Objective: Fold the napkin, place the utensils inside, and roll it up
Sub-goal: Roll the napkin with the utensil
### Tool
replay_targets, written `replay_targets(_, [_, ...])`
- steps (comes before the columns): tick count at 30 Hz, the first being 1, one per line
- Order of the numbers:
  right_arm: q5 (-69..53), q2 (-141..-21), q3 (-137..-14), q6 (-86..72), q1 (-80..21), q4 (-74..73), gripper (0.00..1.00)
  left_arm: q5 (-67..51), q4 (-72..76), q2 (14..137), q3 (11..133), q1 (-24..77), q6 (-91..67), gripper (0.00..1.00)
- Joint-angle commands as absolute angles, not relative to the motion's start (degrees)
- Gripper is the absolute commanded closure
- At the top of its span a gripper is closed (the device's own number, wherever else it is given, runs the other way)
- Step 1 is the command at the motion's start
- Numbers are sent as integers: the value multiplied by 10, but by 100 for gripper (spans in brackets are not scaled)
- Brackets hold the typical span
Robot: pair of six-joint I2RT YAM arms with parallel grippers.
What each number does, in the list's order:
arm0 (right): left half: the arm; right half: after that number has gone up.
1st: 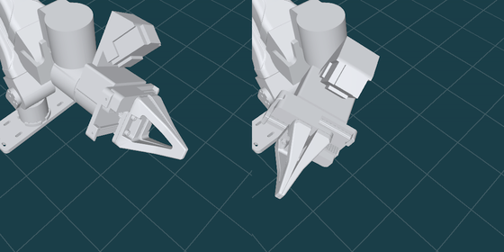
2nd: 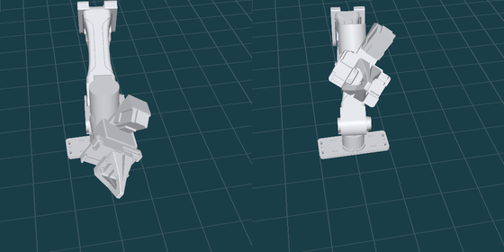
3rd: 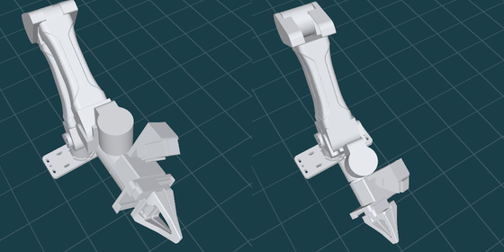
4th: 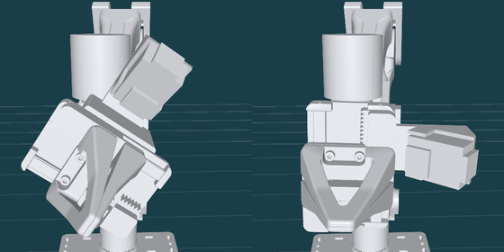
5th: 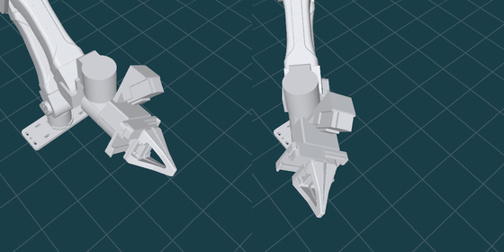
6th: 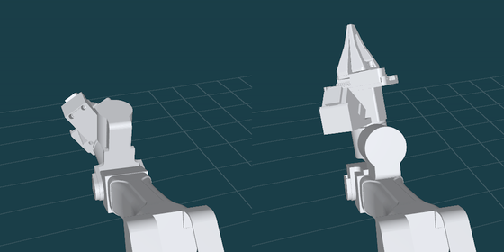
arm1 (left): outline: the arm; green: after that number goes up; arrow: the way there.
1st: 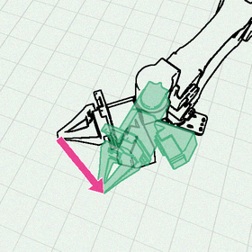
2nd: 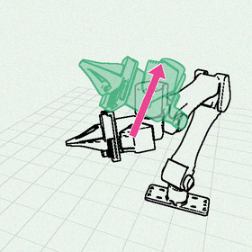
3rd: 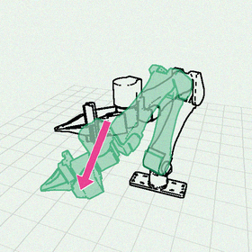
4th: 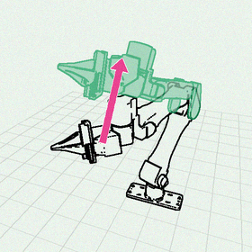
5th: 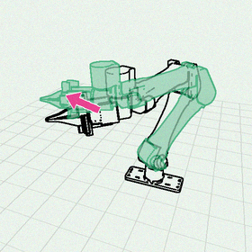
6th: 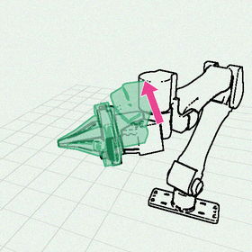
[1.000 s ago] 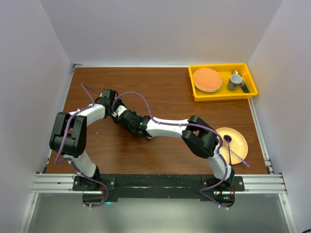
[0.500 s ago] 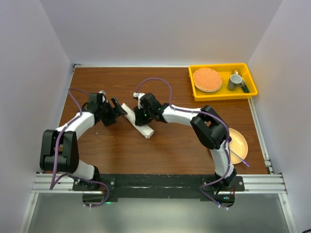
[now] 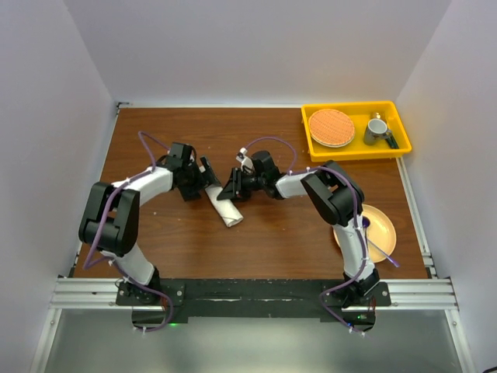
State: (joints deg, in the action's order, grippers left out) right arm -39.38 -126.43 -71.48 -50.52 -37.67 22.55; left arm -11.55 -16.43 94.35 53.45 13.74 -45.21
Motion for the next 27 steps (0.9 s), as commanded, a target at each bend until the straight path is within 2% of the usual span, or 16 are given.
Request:
replay_targets(1, [-442,-1274,-688,-555,-367,295,67,-71,-163,978,588,152,-464,9])
replay_targets(7, [-461,-1281,-685,-552,-352,299,65,-43,-156,1019,615,161,-462,20])
replay_targets(9, [-463,-1281,-688,-548,-351,294,63,-40,-143,1026,615,163,-462,31])
replay_targets(11, [-461,-1277,-697,-536,-350,279,62,-37,-143,1032,618,165,-463,38])
replay_targets(12, [-456,-1273,-703,-511,-350,244,60,-38,-144,1034,619,165,-464,47])
replay_targets(16, [-402,-1236,-746,-418,-351,113,50,-35,-143,1029,619,166,-460,54])
replay_targets(17, [-355,-1213,-758,-390,-353,35,47,-34,-142,1027,618,166,-460,56])
replay_targets(20, [-264,-1182,-794,-305,-370,-72,35,-39,-142,1024,620,166,-456,58])
replay_targets(23, [-170,-1144,-819,-240,-408,-136,24,-44,-145,1025,621,166,-454,58])
replay_targets(25, [-63,-1123,-822,-201,-450,-147,18,-51,-149,1025,621,166,-454,58])
replay_targets(27, [30,-1128,-831,-169,-495,-165,16,-60,-149,1025,619,166,-456,58])
